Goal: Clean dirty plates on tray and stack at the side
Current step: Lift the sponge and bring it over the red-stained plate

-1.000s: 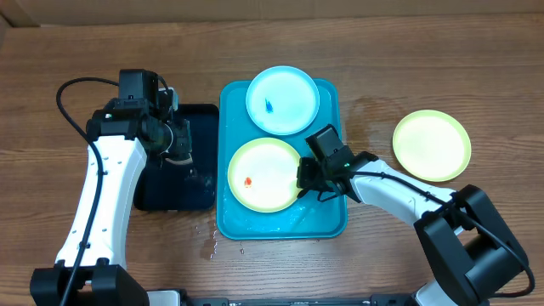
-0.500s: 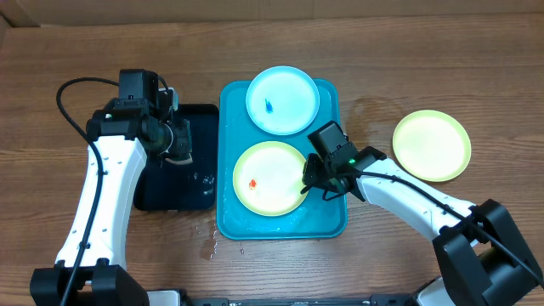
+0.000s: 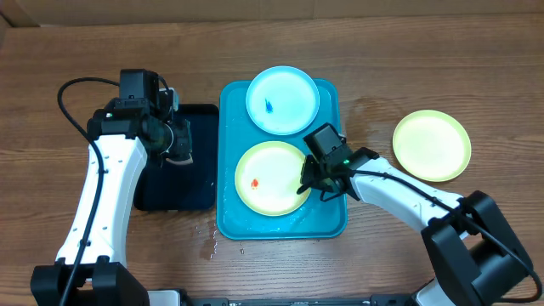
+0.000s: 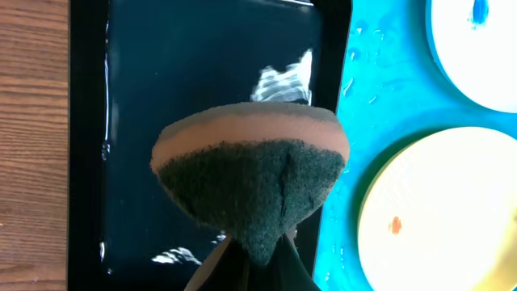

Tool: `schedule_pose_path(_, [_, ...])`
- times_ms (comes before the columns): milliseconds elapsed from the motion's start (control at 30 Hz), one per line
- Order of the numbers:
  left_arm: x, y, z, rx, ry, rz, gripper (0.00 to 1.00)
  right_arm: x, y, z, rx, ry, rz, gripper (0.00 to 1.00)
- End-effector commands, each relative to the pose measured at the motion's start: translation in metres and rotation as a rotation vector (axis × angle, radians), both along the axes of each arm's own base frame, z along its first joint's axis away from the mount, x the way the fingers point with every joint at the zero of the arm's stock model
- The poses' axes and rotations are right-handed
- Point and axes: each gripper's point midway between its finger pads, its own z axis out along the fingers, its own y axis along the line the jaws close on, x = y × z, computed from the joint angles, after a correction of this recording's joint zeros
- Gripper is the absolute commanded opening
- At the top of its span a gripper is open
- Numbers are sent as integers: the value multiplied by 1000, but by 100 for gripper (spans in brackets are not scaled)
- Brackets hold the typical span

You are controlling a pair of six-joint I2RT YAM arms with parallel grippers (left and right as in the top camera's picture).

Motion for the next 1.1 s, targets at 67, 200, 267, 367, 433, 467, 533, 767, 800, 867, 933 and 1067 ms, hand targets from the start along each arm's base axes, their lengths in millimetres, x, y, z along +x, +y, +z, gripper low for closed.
schedule_pose_path(67, [1,-2,-7,-9,19,0,4,1,5,1,20,1,8,4])
schedule_pose_path(200, [3,-8,-11,-35,25,-25,4,-5,7,1,34,28,18,4])
schedule_pose_path(267, [5,-12,-12,-54,22,-38,4,-7,7,0,34,37,20,4])
schedule_pose_path(367, [7,-14,-12,-53,15,-44,4,-9,8,0,40,49,24,4])
schedule_pose_path(433, [8,-15,-10,-53,10,-46,4,-12,10,0,50,62,31,4])
schedule_pose_path(467, [9,-15,-9,-53,8,-48,4,-14,11,0,56,71,35,4])
schedule_pose_path(533, [11,-18,-5,-54,-1,-52,4,-19,14,0,73,94,53,4])
schedule_pose_path(767, [14,-66,8,-170,-34,-166,4,-24,14,-1,75,114,69,4])
schedule_pose_path(800, [12,-75,9,-187,-30,-184,4,-24,14,-1,75,114,69,5])
schedule_pose_path(867, [7,-95,9,-208,-20,-225,4,-25,14,-1,75,115,69,7])
schedule_pose_path(933, [2,-112,8,-212,-12,-254,4,-25,14,-1,75,115,69,9])
schedule_pose_path(1067, [-9,-141,2,-216,3,-294,4,-25,14,-1,74,115,69,15])
